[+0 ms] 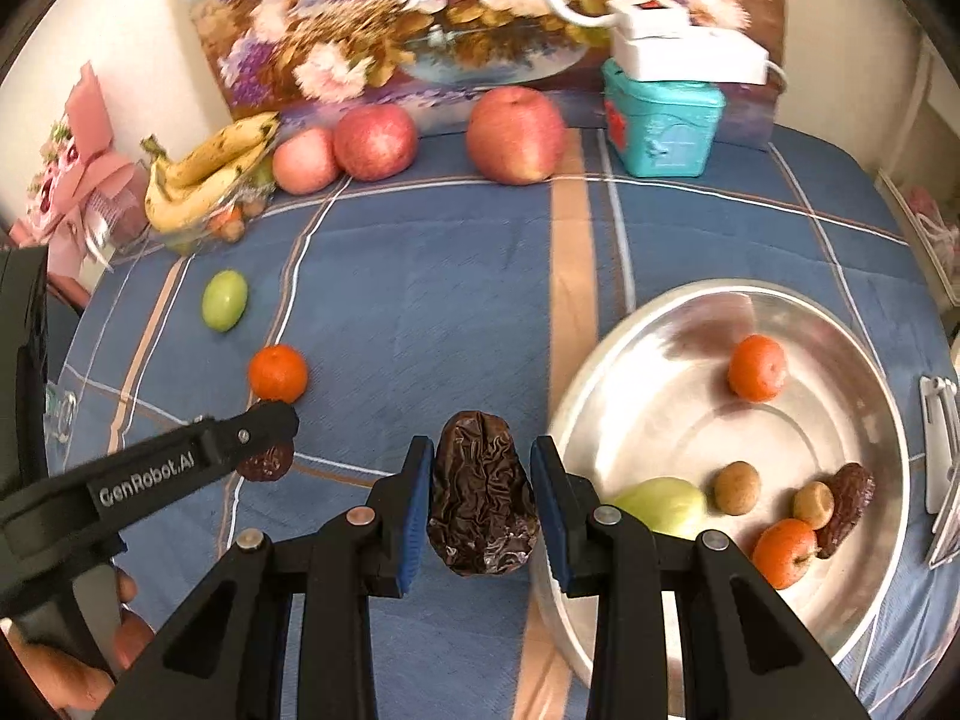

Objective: Organize fruits
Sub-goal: 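Carry both dates to the steel plate and release them there with both tools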

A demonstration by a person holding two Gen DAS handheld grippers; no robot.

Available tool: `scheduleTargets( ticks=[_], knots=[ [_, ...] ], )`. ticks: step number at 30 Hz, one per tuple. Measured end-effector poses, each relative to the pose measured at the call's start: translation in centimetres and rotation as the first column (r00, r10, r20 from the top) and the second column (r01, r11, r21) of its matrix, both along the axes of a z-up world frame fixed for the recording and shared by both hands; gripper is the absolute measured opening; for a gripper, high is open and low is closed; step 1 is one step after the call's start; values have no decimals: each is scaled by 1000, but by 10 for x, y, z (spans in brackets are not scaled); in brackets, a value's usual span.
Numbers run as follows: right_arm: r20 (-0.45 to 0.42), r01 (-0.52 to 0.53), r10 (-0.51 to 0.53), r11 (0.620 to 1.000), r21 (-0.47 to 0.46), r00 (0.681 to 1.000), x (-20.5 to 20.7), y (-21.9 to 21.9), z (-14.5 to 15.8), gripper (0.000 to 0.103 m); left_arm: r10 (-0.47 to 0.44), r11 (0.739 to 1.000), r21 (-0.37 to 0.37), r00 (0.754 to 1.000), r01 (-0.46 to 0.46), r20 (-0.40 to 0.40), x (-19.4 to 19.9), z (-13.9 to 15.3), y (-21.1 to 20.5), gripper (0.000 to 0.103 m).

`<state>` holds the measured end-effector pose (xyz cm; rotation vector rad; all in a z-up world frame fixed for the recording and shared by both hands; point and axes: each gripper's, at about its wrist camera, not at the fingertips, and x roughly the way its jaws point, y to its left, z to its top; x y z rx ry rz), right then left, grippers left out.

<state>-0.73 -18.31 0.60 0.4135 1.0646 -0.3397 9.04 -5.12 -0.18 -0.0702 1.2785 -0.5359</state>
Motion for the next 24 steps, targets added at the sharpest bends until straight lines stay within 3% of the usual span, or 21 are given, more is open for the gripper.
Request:
scheduleTargets(
  ticks=[7,14,18,24],
  knots=[
    [32,154,-154,988,-18,988,-38,-47,16,35,-151,988,-15,988,151,31,-35,9,-47,37],
    [-15,343,-345,936,-78,939,-83,-103,13,35,-330,944,-9,944,330,28,-80,6,-97,37],
    [-25,382,-384,922,-56,923,-96,-118,9,35,-366,930,6,930,366,21,-91,2,-109,37],
    [-31,369,-370,929,-35,928,-93,-118,5,35,-408,913,18,913,408,8,-101,-2,-118,38]
  ],
)
